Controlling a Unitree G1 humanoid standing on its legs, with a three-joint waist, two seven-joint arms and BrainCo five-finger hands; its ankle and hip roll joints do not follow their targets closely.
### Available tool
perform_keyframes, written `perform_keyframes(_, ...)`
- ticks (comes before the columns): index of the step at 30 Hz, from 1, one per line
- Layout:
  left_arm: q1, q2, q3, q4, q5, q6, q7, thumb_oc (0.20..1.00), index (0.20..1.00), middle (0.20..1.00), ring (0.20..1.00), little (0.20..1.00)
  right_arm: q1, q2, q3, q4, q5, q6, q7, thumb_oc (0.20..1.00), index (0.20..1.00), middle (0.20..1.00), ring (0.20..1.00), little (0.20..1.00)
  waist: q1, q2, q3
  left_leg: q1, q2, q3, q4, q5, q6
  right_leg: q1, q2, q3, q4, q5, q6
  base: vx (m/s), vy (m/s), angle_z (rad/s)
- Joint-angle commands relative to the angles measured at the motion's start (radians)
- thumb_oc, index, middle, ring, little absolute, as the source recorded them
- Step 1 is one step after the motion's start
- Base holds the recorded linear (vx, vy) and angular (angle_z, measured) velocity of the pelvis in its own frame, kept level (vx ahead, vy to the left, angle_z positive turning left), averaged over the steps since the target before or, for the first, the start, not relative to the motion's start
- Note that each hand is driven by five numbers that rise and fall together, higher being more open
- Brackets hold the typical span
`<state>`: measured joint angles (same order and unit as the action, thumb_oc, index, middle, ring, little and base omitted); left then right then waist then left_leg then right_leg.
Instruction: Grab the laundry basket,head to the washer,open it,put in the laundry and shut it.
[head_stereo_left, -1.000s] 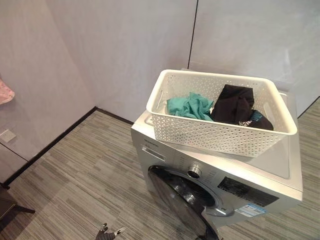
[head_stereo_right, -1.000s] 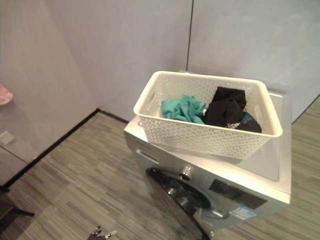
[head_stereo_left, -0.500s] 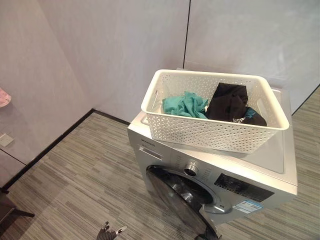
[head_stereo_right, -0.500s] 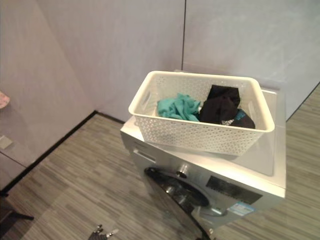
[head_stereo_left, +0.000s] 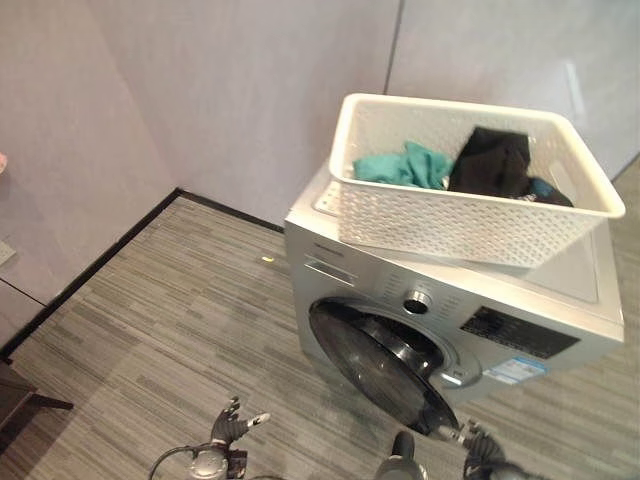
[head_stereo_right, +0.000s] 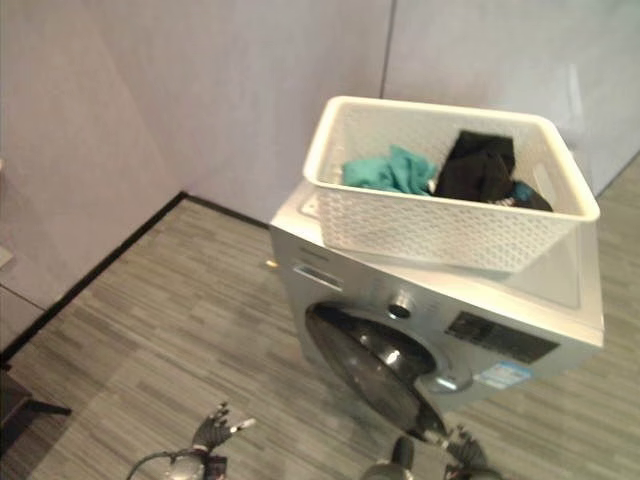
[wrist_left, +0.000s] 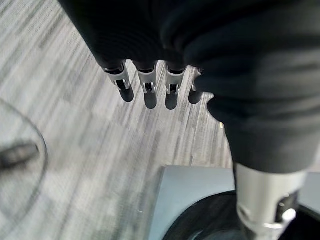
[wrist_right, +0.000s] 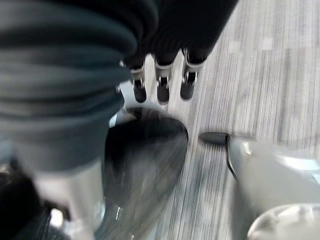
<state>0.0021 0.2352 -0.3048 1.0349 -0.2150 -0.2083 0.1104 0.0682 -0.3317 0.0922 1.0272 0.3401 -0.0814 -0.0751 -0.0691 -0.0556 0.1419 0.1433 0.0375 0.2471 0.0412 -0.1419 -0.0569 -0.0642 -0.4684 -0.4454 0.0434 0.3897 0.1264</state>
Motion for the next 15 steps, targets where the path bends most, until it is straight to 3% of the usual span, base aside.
perform_keyframes(1,-0.011,0.046,0.041,-0.054,0.028,-0.01,0.006,1.0,1.0,1.0,1.0,1.0,-0.114,-0.036,0.06,-0.122,-0.02,-0.038,0.027,1.0,1.0,1.0,1.0,1.0,0.024,0.055,0.041,0.013,0.057,0.001,0.008,-0.063,0.012,-0.023,-0.005,-0.001,0.085,-0.205,0.077,-0.07,0.133,-0.13)
perform_keyframes(6,0.028,0.072,0.064,-0.057,0.039,-0.008,-0.011,1.0,1.0,1.0,1.0,1.0,-0.111,-0.051,0.054,-0.151,-0.027,-0.048,0.039,1.0,1.0,1.0,1.0,1.0,0.051,0.046,0.015,-0.004,0.04,-0.008,-0.025,-0.032,0.019,0.022,0.065,-0.027,0.133,-0.269,0.062,-0.04,0.061,-0.02)
perform_keyframes(7,0.051,0.078,0.08,-0.057,0.039,-0.008,-0.012,1.0,1.0,1.0,1.0,1.0,-0.116,-0.052,0.057,-0.154,-0.014,-0.05,0.056,1.0,1.0,1.0,1.0,1.0,0.073,0.026,-0.002,-0.009,0.03,0.001,-0.035,-0.028,0.018,0.055,0.069,-0.055,0.095,-0.244,0.076,0.0,-0.045,-0.04)
perform_keyframes(15,0.082,0.078,0.103,-0.054,0.045,-0.009,-0.026,1.0,1.0,1.0,1.0,1.0,-0.106,-0.011,0.115,-0.226,0.037,-0.055,0.113,1.0,1.0,1.0,1.0,1.0,0.105,-0.024,-0.011,-0.023,0.035,0.003,-0.024,-0.028,0.0,0.115,0.093,-0.057,0.01,-0.235,0.081,0.01,-0.066,-0.06)
